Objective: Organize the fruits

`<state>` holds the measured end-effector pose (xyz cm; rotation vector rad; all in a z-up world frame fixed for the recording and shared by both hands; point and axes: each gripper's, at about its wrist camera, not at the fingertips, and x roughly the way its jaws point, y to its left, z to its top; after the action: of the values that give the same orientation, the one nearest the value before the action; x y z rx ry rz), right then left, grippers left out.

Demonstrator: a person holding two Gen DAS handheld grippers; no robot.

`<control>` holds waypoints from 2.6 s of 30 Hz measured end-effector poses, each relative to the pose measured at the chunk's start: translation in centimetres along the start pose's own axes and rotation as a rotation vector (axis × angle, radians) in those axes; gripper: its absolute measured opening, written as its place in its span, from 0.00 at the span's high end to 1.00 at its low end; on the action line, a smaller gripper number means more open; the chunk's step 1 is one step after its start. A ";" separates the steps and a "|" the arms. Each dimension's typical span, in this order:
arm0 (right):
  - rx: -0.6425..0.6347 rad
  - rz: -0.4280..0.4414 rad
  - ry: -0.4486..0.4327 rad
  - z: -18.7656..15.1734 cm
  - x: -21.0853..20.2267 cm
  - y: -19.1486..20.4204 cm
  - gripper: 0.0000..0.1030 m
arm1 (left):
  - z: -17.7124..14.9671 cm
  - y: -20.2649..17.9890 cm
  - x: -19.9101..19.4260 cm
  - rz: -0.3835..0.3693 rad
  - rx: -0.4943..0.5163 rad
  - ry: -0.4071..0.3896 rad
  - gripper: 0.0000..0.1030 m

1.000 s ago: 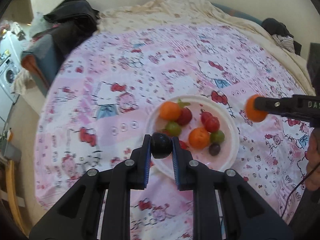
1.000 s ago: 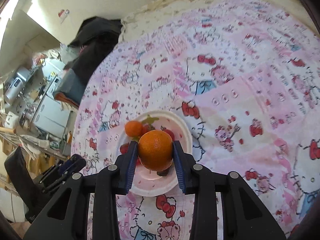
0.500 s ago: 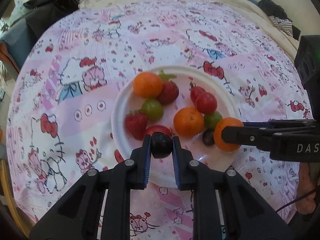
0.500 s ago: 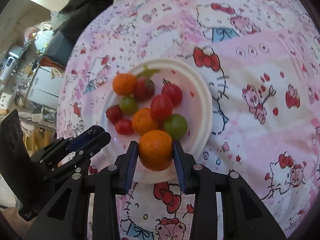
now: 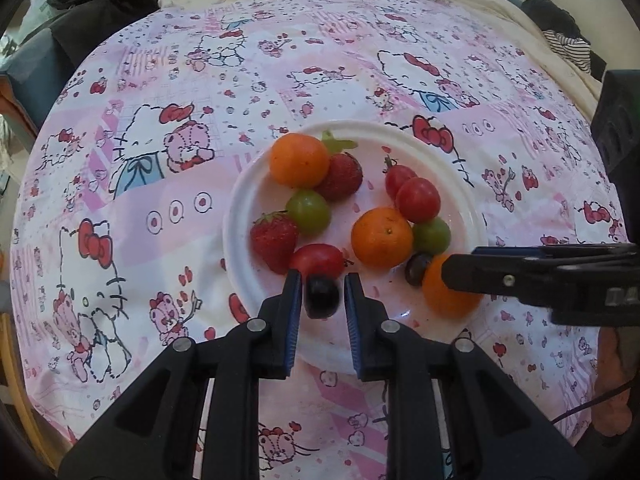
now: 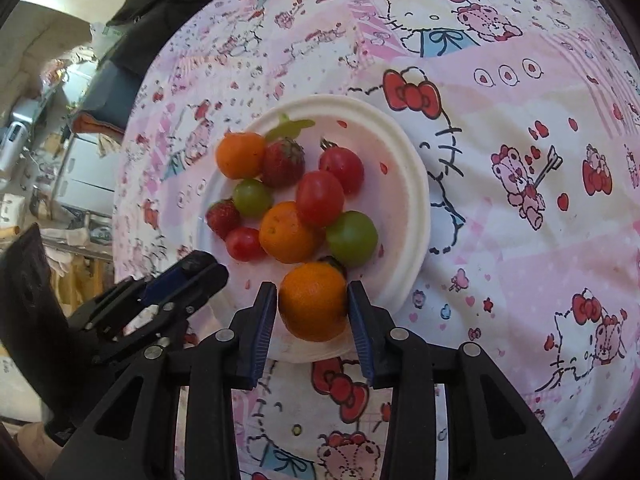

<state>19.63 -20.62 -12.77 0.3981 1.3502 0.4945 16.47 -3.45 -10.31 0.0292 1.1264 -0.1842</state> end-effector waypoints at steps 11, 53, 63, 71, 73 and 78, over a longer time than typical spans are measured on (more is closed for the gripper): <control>-0.032 0.033 -0.163 0.0 -4.0 1.9 0.09 | 0.4 0.4 -2.7 -0.029 -0.065 -0.050 0.30; -0.252 -0.284 -0.605 -13.3 -13.2 7.0 0.00 | -9.7 1.6 -17.6 0.154 -0.176 -0.398 0.00; -0.276 -0.321 -0.605 -13.3 -12.7 7.2 0.00 | -9.2 1.7 -16.6 0.152 -0.194 -0.386 0.00; -0.283 -0.315 -0.607 -13.4 -12.5 7.5 0.00 | -9.2 1.8 -16.6 0.157 -0.193 -0.388 0.00; -0.285 -0.311 -0.605 -13.4 -12.4 7.6 0.00 | -9.3 1.8 -16.7 0.158 -0.192 -0.390 0.00; -0.291 -0.316 -0.607 -13.5 -12.4 7.7 0.00 | -9.5 1.9 -16.9 0.165 -0.198 -0.399 0.00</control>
<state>3.77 -21.21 -0.81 0.0741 0.7188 0.2659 1.24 1.75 0.61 -0.0875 0.7349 0.0685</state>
